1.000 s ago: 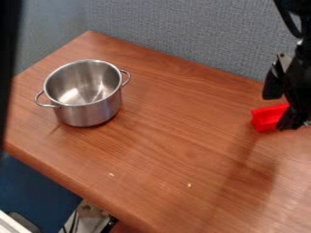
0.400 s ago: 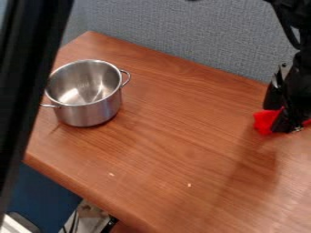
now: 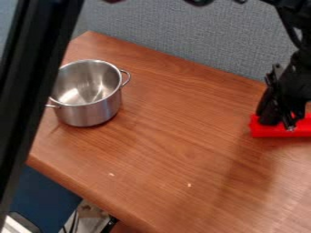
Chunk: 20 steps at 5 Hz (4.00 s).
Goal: Put the red object in the metal pot
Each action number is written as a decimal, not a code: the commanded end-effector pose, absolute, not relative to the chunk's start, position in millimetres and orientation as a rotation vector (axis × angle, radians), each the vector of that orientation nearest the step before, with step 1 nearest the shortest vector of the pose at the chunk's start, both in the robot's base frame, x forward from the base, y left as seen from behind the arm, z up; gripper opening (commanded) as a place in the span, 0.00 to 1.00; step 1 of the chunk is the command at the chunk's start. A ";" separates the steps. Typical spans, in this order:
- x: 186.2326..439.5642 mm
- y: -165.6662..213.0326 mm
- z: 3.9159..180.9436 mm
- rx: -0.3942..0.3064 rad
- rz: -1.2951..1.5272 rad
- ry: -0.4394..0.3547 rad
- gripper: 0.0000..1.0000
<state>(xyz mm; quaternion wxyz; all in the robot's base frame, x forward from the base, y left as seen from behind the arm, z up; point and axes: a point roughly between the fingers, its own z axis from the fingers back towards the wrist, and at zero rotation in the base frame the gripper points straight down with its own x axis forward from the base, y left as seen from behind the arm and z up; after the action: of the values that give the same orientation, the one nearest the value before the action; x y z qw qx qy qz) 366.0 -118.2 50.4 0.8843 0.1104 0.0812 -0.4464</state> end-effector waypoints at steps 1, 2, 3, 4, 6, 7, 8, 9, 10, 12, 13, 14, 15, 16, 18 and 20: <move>367.3 -124.2 134.9 0.300 -0.822 0.062 0.00; 373.7 -131.5 150.1 0.359 -0.726 0.097 0.00; 367.5 -131.5 161.8 0.407 -0.630 0.141 0.00; 365.8 -133.2 163.4 0.448 -0.544 0.198 0.00; 367.0 -123.3 204.5 0.393 -0.424 0.232 0.00; 376.1 -127.6 217.6 0.379 -0.393 0.243 0.00; 376.6 -103.6 208.0 0.380 -0.297 0.286 0.00; 374.1 -79.2 198.4 0.380 -0.199 0.328 0.00; 369.4 -55.7 189.0 0.382 -0.103 0.370 0.00; 352.8 -10.3 172.0 0.384 0.091 0.453 0.00; 338.5 29.3 183.3 0.375 0.208 0.463 0.00; 319.9 60.7 179.3 0.364 0.313 0.479 0.00; 297.1 81.9 173.0 0.342 0.411 0.488 0.00; 281.0 116.0 168.7 0.312 0.433 0.487 0.00; 273.8 133.8 153.6 0.298 0.334 0.431 0.00; 282.8 121.6 133.0 0.252 0.170 0.348 0.00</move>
<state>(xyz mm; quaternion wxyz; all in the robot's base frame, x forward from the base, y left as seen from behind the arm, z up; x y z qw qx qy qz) 286.2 119.5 116.8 0.9696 0.1210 0.1984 0.0765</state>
